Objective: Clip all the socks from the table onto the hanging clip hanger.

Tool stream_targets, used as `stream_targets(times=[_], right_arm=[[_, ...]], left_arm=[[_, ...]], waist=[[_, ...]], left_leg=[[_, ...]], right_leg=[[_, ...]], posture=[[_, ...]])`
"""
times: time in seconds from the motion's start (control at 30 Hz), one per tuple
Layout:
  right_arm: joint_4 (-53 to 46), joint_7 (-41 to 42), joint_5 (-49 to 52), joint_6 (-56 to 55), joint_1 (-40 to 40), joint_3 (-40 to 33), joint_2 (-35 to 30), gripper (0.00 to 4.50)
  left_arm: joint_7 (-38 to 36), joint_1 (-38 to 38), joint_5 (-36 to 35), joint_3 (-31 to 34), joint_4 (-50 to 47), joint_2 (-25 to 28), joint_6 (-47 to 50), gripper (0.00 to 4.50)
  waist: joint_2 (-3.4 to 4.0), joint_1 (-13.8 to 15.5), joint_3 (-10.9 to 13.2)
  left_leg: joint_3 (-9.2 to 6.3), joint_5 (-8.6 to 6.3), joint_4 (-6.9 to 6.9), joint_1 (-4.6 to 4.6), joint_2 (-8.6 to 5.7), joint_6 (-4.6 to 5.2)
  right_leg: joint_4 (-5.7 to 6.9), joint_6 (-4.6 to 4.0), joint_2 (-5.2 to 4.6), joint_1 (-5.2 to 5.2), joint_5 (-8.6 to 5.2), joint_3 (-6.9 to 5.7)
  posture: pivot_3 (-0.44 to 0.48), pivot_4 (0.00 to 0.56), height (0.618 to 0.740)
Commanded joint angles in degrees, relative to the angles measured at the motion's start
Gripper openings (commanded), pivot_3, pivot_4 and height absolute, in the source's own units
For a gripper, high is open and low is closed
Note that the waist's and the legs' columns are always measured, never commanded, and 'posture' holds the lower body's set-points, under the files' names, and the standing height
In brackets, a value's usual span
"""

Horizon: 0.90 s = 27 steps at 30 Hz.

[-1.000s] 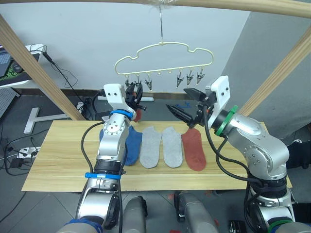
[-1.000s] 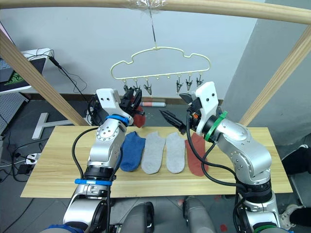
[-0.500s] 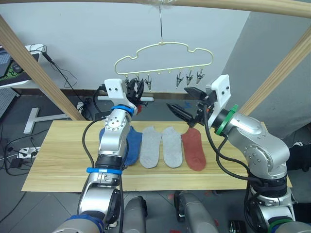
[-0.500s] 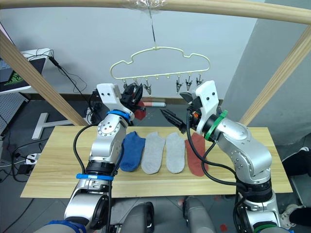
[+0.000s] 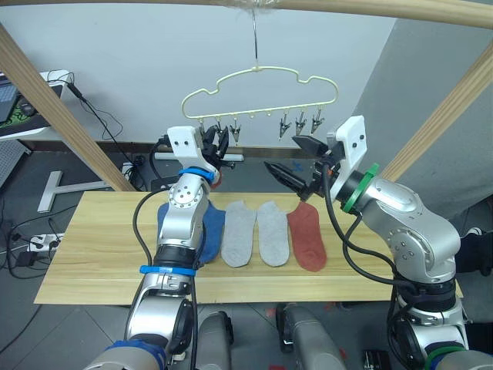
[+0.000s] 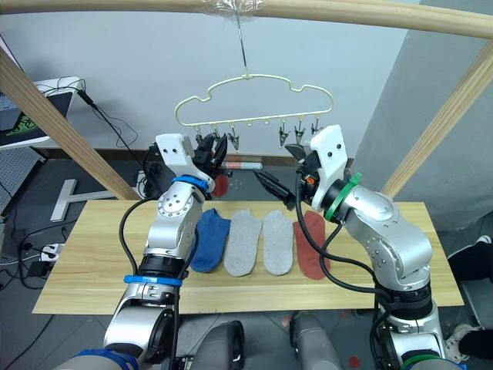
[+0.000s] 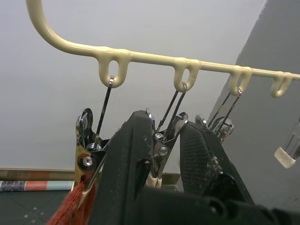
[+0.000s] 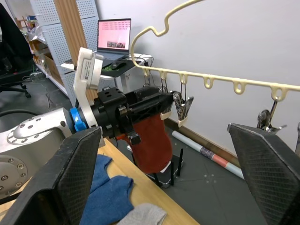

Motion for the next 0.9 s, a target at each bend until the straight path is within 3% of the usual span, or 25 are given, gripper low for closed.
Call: stream_targets(times=[0.03,0.9], right_arm=[[-1.04,-0.12,1.09,-0.53,-0.81,-1.27,-0.41,4.50],[-0.89,-0.16,1.13,-0.32,-1.07,-1.29,-0.50,4.50]], left_arm=[[0.47,-0.23,0.36,0.14,-1.93,-0.44,-1.16,1.30],[1.94,-0.56,-0.42,1.33,-1.67,-2.56,-0.96,1.30]], waist=[[0.00,0.00,0.00],[0.00,-0.13,0.00]], left_leg=[[0.01,0.00,0.00,0.00,0.00,0.00],[0.01,0.00,0.00,0.00,0.00,0.00]], right_leg=[[0.00,0.00,0.00,0.00,0.00,0.00],[-0.01,0.00,0.01,0.00,0.00,0.00]], posture=[[-0.133,0.256,0.740],[-0.134,0.257,0.740]])
